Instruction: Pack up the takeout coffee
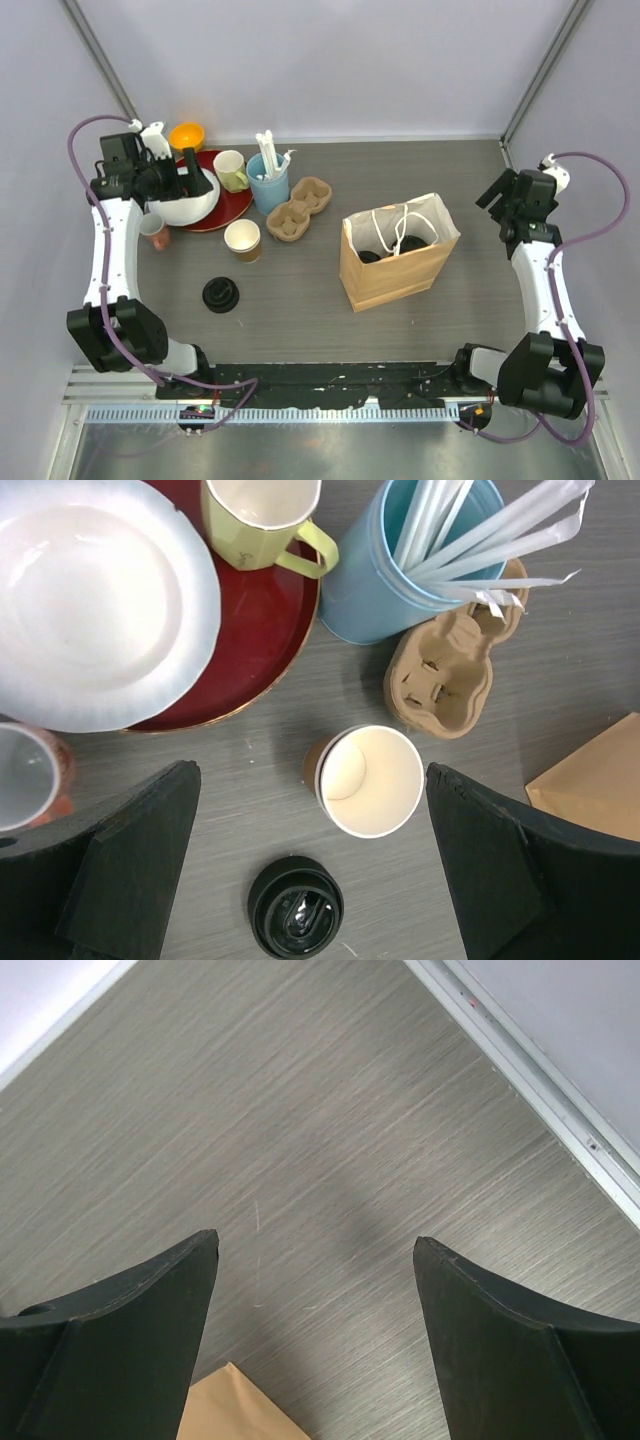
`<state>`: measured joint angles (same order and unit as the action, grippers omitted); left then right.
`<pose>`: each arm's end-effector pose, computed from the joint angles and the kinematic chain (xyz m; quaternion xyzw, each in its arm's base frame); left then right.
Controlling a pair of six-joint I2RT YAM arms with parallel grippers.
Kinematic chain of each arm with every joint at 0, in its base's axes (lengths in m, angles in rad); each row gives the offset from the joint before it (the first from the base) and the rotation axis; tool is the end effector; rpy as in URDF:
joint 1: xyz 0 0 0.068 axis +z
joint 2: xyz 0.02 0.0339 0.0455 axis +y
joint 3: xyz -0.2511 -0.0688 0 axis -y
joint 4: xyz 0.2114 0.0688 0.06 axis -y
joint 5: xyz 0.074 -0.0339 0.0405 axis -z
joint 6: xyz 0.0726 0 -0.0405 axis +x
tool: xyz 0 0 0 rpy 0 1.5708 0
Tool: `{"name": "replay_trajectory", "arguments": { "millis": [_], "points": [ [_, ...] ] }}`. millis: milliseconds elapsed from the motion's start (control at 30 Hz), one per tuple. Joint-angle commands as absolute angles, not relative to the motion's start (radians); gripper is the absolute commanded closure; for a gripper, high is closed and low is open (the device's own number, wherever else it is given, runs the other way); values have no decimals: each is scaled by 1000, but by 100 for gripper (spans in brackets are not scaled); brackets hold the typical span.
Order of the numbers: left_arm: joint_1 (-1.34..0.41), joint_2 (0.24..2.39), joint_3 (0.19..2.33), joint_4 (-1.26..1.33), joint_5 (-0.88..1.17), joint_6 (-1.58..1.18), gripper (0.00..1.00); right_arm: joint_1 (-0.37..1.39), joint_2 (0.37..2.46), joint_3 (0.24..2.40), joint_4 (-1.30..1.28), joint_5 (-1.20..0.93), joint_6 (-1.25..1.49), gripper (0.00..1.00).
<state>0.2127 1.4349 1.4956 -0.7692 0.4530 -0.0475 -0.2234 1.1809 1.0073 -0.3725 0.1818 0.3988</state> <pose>0.2991 0.0321 0.3444 -0.0218 0.8900 -0.1697 0.4227 0.2578 -0.0720 0.2928 0.3081 0.8127 -0.0361 0.4933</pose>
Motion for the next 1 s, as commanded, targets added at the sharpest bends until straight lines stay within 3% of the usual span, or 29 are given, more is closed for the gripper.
{"name": "replay_trajectory", "arguments": {
  "millis": [0,267,533,800,867,967],
  "points": [
    [207,1371,1416,-632,515,-28,0,-227,1131,884,-171,176,379,16],
    [199,1114,1170,-583,465,89,0,-229,990,635,51,106,318,16],
    [198,621,711,-408,129,32,0,-227,862,485,58,41,298,15],
    [199,201,413,-408,112,22,8,-227,747,394,58,101,373,14],
    [199,90,373,-412,144,25,0,-227,745,384,43,80,373,15],
    [199,49,367,-423,157,31,0,-229,744,368,41,32,393,15]
  ]
}}
